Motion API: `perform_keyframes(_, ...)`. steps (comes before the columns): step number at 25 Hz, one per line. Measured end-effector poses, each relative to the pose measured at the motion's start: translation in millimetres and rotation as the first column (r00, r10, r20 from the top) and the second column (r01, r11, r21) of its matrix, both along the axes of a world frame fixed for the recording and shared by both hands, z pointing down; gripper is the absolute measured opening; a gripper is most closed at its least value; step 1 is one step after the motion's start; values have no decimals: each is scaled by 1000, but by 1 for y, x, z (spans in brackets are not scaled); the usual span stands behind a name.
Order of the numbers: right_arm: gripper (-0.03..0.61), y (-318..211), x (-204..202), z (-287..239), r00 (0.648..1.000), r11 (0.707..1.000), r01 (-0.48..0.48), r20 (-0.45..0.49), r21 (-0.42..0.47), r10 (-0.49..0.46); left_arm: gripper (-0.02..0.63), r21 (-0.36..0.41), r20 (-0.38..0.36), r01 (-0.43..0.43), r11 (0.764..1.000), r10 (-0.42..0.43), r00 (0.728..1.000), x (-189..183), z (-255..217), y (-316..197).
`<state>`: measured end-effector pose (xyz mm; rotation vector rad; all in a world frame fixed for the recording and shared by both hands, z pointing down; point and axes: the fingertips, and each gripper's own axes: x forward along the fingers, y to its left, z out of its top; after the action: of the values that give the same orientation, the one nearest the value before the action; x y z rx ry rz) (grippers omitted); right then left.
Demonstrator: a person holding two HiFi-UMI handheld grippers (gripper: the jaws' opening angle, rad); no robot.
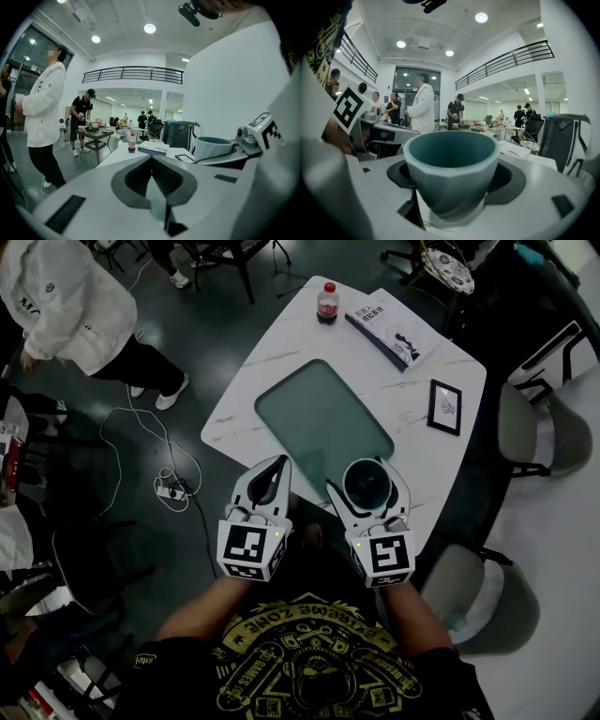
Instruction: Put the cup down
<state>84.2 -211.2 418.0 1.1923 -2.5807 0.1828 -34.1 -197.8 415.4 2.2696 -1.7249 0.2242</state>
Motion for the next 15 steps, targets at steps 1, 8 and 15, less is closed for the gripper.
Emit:
perform_keyframes(1, 375, -5, -3, 0, 1000, 1000, -1, 3, 4, 1, 9, -1, 4, -8, 1000, 8, 1000, -1, 2, -6)
perform_keyframes(8, 374, -40, -16, 13, 999, 999, -35, -5, -11, 35, 9, -32, 26, -58, 998, 59, 998, -7, 23, -47)
perform_keyframes(15, 376, -71, -32, 33, 998, 998, -62, -6, -23, 62, 9, -65, 29, -107, 992, 109, 994, -10, 45, -84)
